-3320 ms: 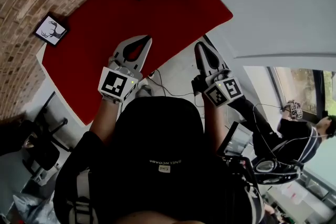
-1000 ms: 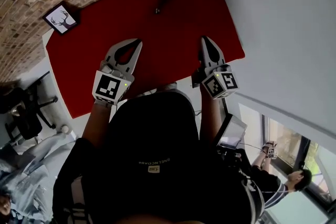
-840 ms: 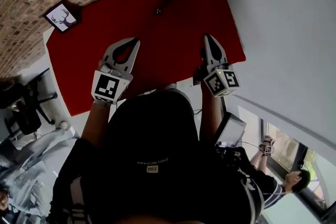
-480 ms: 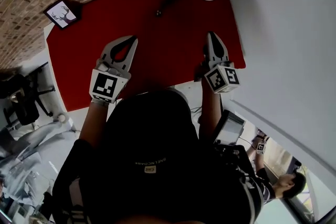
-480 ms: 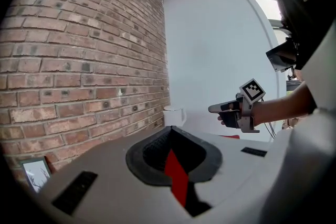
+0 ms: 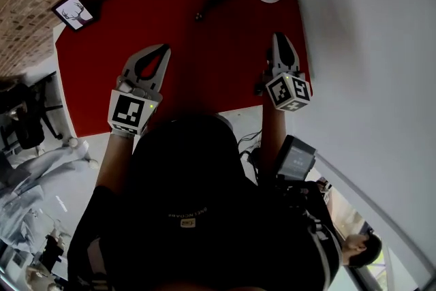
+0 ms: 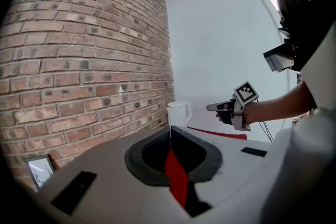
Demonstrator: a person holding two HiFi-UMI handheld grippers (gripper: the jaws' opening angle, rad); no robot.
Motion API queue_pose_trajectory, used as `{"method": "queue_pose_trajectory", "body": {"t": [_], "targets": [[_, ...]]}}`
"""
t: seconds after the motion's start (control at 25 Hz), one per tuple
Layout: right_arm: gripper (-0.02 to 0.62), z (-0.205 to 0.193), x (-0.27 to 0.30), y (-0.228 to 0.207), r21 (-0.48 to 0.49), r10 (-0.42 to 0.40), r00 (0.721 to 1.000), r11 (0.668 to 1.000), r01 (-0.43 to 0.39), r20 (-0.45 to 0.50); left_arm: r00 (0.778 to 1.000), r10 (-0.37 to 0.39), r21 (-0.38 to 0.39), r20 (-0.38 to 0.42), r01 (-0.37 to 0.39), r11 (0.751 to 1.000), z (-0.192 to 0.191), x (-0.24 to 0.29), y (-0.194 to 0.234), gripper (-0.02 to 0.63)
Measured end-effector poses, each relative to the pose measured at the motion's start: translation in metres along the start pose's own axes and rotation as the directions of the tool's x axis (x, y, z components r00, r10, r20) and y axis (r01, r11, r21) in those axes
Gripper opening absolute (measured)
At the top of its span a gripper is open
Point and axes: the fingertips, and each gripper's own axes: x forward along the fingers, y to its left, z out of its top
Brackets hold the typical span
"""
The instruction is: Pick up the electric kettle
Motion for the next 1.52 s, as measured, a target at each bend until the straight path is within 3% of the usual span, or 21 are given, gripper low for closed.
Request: {"method": "queue_pose_trajectory", "body": {"t": [0.84,1.32,1.52], "targets": [[0.196,0.014,0.082,-0.137,-0.116,-0.162,0.987,0.980,0.160,-0.006,0.996,-0.003,-0.052,-0.092,-0.002,0.999,-0.008,0.068,-0.027,0.029],[0.239,0.009,0.127,-0.187,-0.208,-0.202,0.978,0.960,0.188,-0.048,0.989,0.029,-0.101,-0.148,-0.044,0.994,-0.029,0.095,-0.026,0.046],[0.262,0.014,0.141,-0.207,-0.241,-0.252,0.967,0.941,0.237,-0.034,0.984,0.046,-0.116,-0.172,-0.067,0.991,-0.036,0.097,-0.023,0.054]]}}
